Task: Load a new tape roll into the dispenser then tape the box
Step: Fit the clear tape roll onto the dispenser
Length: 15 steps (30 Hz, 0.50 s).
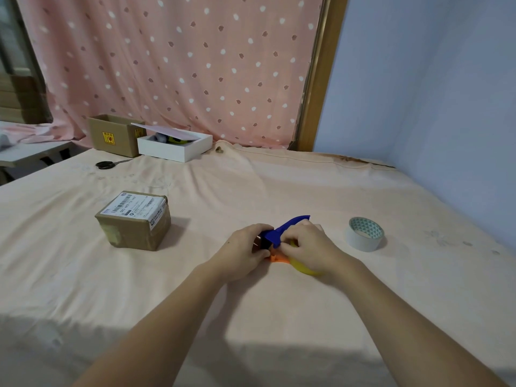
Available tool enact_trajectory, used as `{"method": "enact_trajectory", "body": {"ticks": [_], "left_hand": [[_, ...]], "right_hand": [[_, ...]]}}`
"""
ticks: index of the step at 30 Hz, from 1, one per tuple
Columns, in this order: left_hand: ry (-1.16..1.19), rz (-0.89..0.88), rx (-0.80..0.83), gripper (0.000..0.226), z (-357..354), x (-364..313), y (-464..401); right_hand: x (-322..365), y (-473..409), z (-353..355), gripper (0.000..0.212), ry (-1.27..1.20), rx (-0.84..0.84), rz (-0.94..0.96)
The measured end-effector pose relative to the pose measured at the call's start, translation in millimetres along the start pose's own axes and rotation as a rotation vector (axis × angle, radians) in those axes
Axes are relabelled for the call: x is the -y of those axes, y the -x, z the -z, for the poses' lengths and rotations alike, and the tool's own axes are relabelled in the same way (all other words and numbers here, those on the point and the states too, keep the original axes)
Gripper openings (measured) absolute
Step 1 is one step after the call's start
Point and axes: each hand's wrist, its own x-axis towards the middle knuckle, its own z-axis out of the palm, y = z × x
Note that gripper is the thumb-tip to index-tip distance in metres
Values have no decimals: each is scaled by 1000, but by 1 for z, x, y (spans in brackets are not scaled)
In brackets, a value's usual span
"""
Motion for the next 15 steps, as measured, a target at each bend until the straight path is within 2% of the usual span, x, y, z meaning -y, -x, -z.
{"method": "enact_trajectory", "body": {"ticks": [5, 11, 15], "left_hand": [[-4, 9, 63, 49, 6, 1, -1], [30, 22, 46, 50, 5, 3, 0], [37, 46, 61, 56, 5, 1, 1]], "right_hand": [[-3, -4, 2, 25, 23, 43, 36], [0, 0, -4, 27, 103, -97, 61], [2, 3, -5, 22, 99, -113, 39]]}}
